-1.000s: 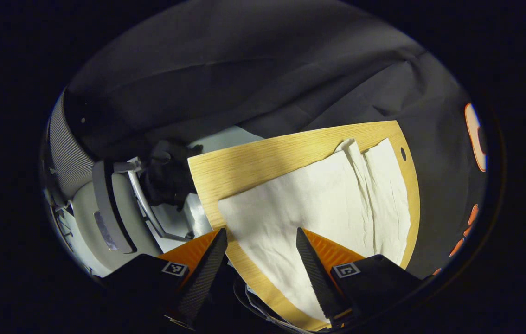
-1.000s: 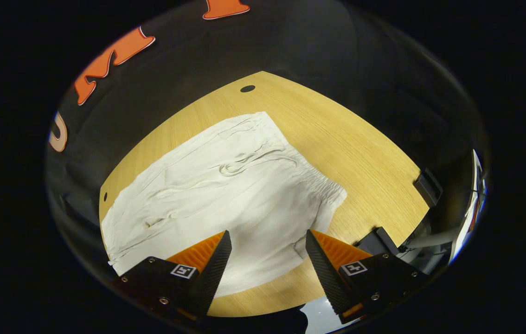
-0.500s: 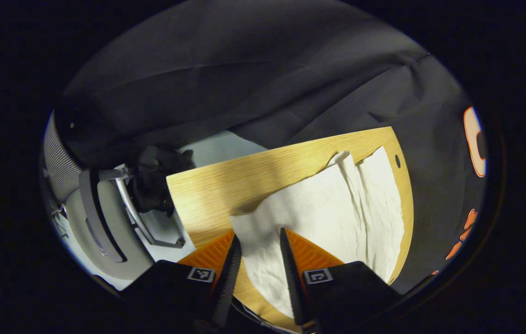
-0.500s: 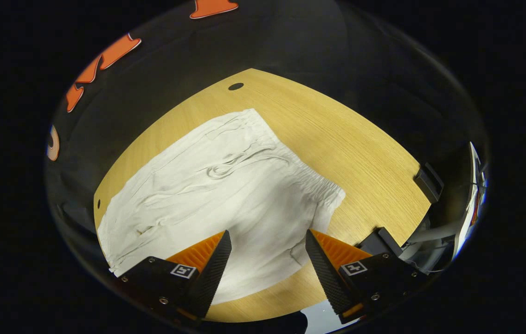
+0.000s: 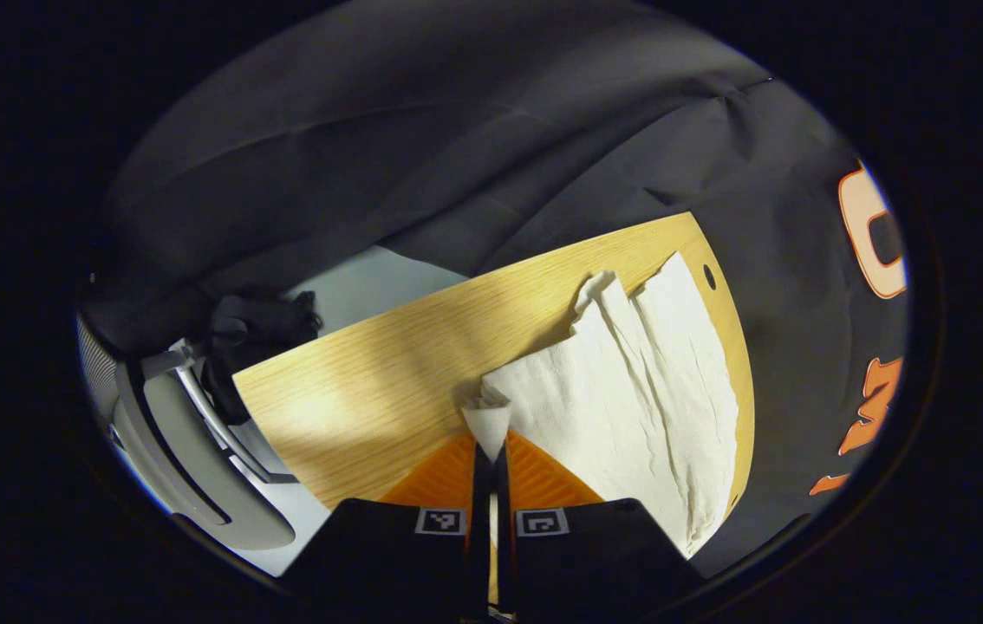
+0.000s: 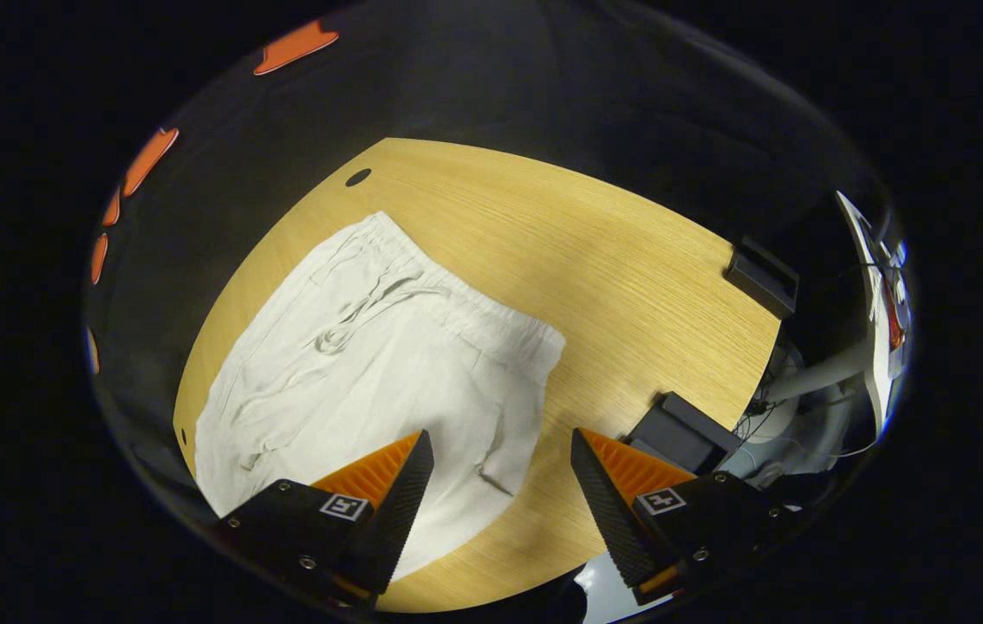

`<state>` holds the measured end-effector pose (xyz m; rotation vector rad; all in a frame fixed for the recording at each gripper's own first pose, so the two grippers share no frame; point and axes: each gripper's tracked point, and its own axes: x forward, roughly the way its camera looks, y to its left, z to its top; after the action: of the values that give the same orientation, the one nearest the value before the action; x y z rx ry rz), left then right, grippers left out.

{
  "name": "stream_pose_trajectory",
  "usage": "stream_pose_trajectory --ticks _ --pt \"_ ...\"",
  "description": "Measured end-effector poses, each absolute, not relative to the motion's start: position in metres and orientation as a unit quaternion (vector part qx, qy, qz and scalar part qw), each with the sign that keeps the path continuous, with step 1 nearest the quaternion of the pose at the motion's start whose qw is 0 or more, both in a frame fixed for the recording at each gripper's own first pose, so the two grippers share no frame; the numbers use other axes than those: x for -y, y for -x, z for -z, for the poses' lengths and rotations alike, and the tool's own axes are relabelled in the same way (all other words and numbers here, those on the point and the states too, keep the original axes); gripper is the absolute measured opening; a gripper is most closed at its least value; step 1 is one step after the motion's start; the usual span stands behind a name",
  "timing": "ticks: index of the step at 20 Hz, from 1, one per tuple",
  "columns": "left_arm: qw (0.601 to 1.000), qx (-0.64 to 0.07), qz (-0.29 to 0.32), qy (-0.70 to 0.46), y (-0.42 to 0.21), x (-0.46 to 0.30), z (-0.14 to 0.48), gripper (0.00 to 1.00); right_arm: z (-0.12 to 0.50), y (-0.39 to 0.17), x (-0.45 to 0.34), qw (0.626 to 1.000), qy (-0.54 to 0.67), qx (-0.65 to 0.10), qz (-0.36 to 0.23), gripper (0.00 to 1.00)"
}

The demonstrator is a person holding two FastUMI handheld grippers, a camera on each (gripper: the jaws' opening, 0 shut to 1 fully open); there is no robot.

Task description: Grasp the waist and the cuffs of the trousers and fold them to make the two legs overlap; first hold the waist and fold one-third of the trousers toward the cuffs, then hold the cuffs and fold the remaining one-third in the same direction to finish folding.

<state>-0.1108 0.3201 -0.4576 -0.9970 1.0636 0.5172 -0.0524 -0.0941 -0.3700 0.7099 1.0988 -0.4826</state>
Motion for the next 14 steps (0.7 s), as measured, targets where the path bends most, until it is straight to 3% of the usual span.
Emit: stream_pose_trajectory --ticks 6,10,12,14 --pt "0.731 -0.471 -0.245 0.43 0.109 -0.321 0.444 0.05 0.399 0.045 0.106 0.765 -0.299 -0.523 0.227 0.96" --pt "0.734 -0.459 -0.257 0.429 0.112 -0.326 0.434 0.05 0.403 0.031 0.117 0.772 -0.298 -0.513 0.227 0.9" --pt "0.737 -0.449 -0.259 0.433 0.113 -0.326 0.425 0.05 0.406 0.03 0.121 0.769 -0.288 -0.52 0.235 0.83" --pt "0.743 -0.441 -0.256 0.434 0.111 -0.323 0.421 0.05 0.408 0.025 0.128 0.769 -0.289 -0.514 0.246 0.56"
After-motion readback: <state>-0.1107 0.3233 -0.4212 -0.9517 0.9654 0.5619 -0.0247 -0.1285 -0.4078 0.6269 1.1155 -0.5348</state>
